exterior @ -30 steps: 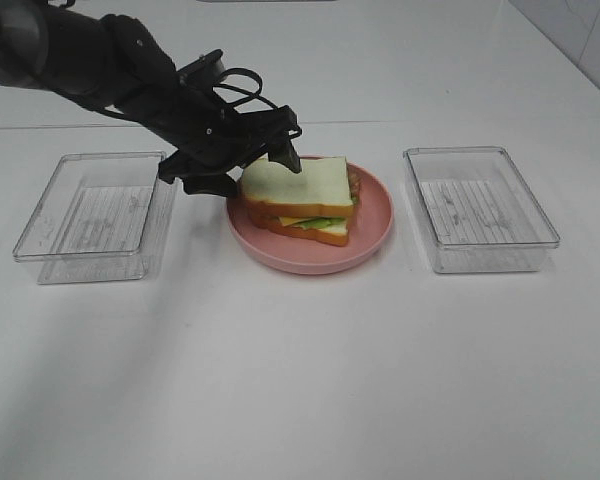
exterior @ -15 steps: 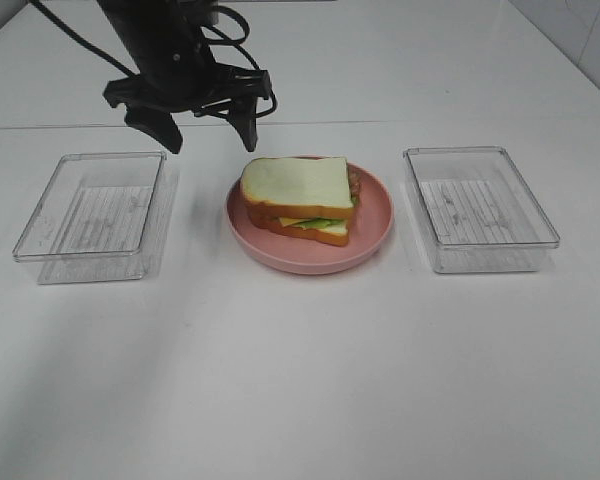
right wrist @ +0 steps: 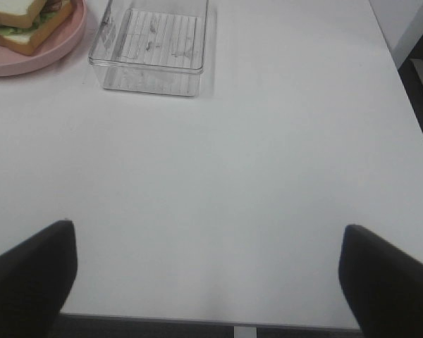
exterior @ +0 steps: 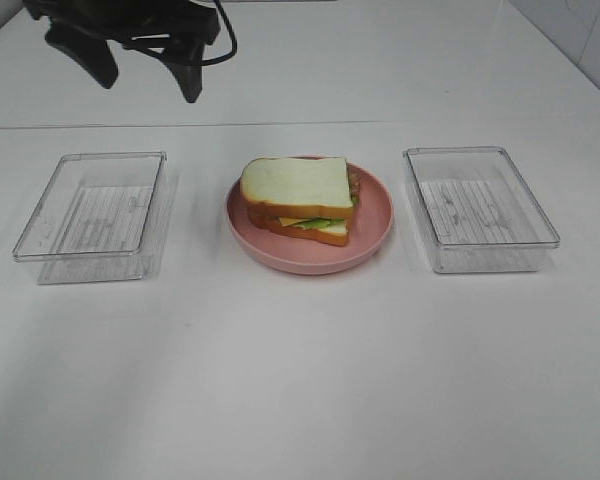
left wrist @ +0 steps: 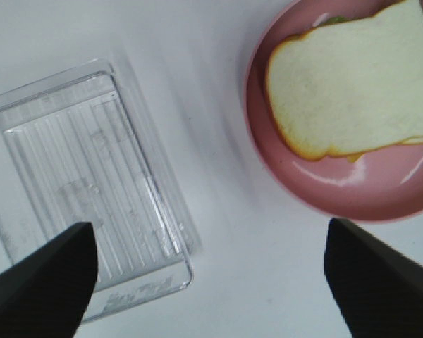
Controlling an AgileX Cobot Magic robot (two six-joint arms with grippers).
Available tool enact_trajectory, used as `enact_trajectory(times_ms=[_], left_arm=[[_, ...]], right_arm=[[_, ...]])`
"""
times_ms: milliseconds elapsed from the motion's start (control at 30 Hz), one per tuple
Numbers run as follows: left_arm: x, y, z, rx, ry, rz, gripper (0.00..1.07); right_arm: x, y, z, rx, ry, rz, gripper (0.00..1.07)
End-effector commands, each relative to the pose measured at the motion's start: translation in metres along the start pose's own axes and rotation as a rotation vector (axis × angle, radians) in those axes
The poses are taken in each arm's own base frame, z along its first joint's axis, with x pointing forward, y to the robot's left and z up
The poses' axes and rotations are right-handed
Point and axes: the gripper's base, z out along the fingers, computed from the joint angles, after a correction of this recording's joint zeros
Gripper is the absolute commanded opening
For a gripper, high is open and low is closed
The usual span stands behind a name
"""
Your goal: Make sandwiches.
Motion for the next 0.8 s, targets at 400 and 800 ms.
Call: enact_trajectory(times_ms=[400,800], left_arm=[[0.141,0.078,-0.073,-0.217,0.104,-0.152,0.80],[0.274,0.075,-0.126,-0.164,-0.195,-0.284,0.80]], right_arm=[[0.003,0.000,-0.004,0.004,-0.037,0.000,0.99],[0.003,0.000,-0.004,0.005,-0.037,-0.001,0.99]])
